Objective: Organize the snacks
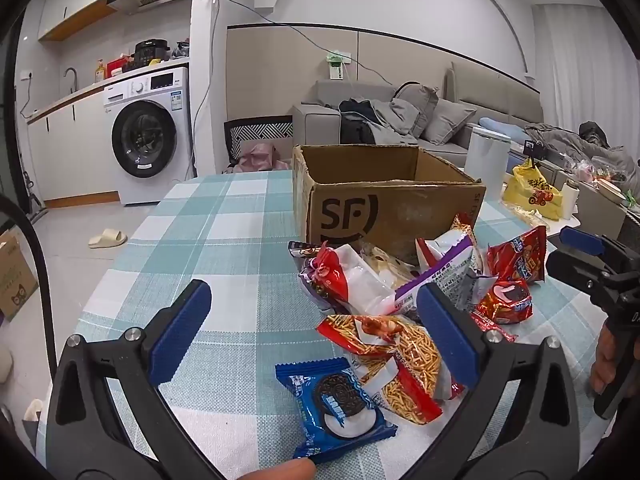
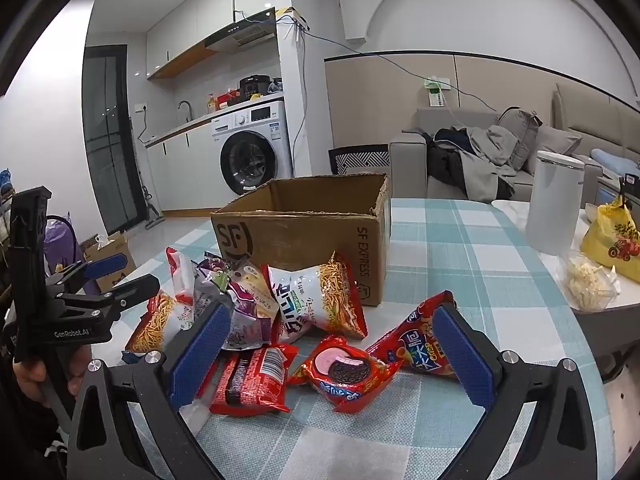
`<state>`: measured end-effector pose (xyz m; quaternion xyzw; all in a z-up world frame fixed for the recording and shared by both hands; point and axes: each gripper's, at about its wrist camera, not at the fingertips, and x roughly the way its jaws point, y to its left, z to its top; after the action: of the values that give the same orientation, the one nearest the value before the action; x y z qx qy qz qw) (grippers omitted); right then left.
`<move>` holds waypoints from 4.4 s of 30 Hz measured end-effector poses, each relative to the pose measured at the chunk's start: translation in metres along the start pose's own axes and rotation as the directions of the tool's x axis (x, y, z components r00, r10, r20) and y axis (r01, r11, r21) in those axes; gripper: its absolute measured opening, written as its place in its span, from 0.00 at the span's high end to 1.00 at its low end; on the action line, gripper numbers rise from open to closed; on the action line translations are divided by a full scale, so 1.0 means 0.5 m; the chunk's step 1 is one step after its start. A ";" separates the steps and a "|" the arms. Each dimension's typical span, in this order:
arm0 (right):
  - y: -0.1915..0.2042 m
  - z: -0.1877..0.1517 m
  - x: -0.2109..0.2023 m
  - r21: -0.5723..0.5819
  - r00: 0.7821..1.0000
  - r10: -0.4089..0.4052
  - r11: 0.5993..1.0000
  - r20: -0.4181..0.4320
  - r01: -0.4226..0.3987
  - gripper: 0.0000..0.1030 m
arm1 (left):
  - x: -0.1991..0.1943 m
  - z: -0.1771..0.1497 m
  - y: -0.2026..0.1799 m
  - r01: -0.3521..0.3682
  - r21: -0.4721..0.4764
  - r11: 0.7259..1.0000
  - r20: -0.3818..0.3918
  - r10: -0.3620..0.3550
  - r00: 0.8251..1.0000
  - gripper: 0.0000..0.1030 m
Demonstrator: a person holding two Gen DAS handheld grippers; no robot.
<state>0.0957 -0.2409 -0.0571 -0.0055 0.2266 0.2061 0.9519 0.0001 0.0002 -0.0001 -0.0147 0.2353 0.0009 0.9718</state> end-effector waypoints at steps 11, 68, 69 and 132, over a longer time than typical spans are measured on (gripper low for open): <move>0.000 0.000 0.001 -0.002 1.000 0.000 1.000 -0.003 0.000 0.00 | 0.001 0.000 0.000 0.001 0.001 1.000 0.001 -0.001 1.000 0.00; 0.007 0.000 -0.022 -0.009 0.999 0.010 1.000 0.050 -0.009 0.00 | 0.003 0.001 -0.011 0.020 0.023 1.000 0.001 -0.020 1.000 0.00; 0.009 0.000 -0.022 -0.012 0.999 0.009 1.000 0.050 -0.009 0.00 | 0.003 0.001 -0.010 0.020 0.023 1.000 0.002 -0.020 1.000 0.00; -0.030 -0.043 0.114 0.091 0.928 -0.023 0.994 -0.372 0.061 0.13 | 0.028 -0.030 -0.016 0.132 -0.020 0.991 -0.202 -0.133 0.970 0.00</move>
<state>0.1386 -0.2347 -0.1023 -0.0011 0.4121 0.1691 0.8953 0.0056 -0.0083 -0.0193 -0.0333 0.3317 -0.0647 0.9406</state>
